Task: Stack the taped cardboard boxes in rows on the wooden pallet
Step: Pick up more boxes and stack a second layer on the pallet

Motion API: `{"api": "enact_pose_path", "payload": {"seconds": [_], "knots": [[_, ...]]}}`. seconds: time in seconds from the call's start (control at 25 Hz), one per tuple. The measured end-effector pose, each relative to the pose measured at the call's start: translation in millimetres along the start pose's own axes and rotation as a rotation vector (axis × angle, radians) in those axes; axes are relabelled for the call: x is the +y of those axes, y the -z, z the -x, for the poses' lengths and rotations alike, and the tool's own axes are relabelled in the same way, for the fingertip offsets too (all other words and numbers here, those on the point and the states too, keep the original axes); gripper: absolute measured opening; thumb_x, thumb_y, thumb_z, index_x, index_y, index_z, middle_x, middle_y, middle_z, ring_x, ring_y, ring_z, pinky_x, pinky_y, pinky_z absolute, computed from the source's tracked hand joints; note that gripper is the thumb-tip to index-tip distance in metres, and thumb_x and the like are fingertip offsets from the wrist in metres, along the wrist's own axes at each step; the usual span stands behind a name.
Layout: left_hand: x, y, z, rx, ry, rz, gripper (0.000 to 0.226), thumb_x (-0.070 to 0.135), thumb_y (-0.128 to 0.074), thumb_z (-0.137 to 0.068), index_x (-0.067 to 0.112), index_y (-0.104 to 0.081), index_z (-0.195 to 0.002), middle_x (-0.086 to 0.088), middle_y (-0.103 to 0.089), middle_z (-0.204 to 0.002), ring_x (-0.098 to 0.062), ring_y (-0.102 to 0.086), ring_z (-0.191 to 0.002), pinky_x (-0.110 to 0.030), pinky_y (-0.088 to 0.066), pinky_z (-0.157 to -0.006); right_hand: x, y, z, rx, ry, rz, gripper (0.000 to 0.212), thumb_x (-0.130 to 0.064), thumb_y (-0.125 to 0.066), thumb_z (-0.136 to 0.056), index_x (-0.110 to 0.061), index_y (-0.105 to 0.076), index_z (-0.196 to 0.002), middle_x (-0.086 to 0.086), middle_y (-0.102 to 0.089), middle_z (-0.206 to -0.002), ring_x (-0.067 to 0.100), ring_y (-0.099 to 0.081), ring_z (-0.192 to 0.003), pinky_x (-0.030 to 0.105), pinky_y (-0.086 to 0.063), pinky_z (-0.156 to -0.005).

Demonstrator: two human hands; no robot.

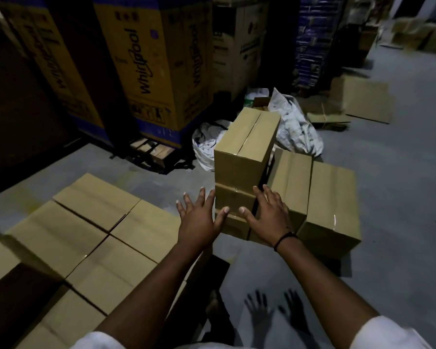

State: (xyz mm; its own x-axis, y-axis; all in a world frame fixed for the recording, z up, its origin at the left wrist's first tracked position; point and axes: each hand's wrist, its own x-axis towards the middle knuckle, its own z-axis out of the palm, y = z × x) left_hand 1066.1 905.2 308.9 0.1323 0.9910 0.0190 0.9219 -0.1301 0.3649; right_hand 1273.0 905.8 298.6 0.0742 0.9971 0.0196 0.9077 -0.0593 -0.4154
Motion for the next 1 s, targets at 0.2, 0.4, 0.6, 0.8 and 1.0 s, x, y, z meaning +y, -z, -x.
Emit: {"api": "enact_pose_path", "payload": {"seconds": [0.2,0.4,0.6,0.8,1.0], "knots": [[-9,-21,-101,-0.025,-0.015,-0.009,0.076,0.072,-0.025,-0.099,0.030,-0.021,-0.162,-0.006,-0.017,-0.171,-0.047,-0.003,-0.155,-0.065,0.000,-0.122,23,-7,-98,-0.021,-0.030,0.006,0.082,-0.072,-0.043,-0.095,-0.032,-0.020,-0.162,0.003,-0.011,-0.172,0.029,-0.012,-0.156,0.051,-0.021,-0.124],[-16,-26,-203,-0.074,-0.030,-0.033,0.078,0.073,-0.022,-0.098,0.032,-0.016,-0.163,-0.003,-0.014,-0.171,-0.045,-0.002,-0.155,-0.063,0.001,-0.123,42,-7,-192,-0.007,-0.130,-0.104,0.082,-0.072,-0.046,-0.095,-0.030,-0.023,-0.162,0.003,-0.014,-0.171,0.027,-0.015,-0.156,0.051,-0.024,-0.123],[-21,-39,-291,-0.123,-0.025,-0.040,0.077,0.073,-0.023,-0.099,0.032,-0.015,-0.164,-0.003,-0.014,-0.171,-0.043,-0.001,-0.156,-0.061,0.005,-0.123,62,-19,-267,-0.042,-0.200,-0.178,0.081,-0.070,-0.048,-0.095,-0.029,-0.023,-0.162,0.002,-0.012,-0.171,0.027,-0.014,-0.156,0.050,-0.026,-0.123],[-6,-74,-390,-0.215,-0.032,-0.051,0.075,0.071,-0.027,-0.100,0.029,-0.021,-0.162,-0.007,-0.020,-0.170,-0.047,-0.007,-0.155,-0.062,0.001,-0.123,95,-41,-354,-0.131,-0.234,-0.179,0.082,-0.070,-0.050,-0.094,-0.031,-0.025,-0.161,0.002,-0.012,-0.171,0.029,-0.015,-0.156,0.054,-0.029,-0.121],[10,-106,-485,-0.296,0.062,-0.061,0.070,0.066,-0.037,-0.101,0.031,-0.024,-0.161,-0.005,-0.026,-0.168,-0.050,-0.014,-0.152,-0.062,-0.008,-0.123,123,-57,-432,-0.252,-0.271,-0.160,0.078,-0.067,-0.054,-0.094,-0.036,-0.028,-0.160,0.002,-0.003,-0.172,0.035,-0.011,-0.156,0.054,-0.030,-0.121]]}}
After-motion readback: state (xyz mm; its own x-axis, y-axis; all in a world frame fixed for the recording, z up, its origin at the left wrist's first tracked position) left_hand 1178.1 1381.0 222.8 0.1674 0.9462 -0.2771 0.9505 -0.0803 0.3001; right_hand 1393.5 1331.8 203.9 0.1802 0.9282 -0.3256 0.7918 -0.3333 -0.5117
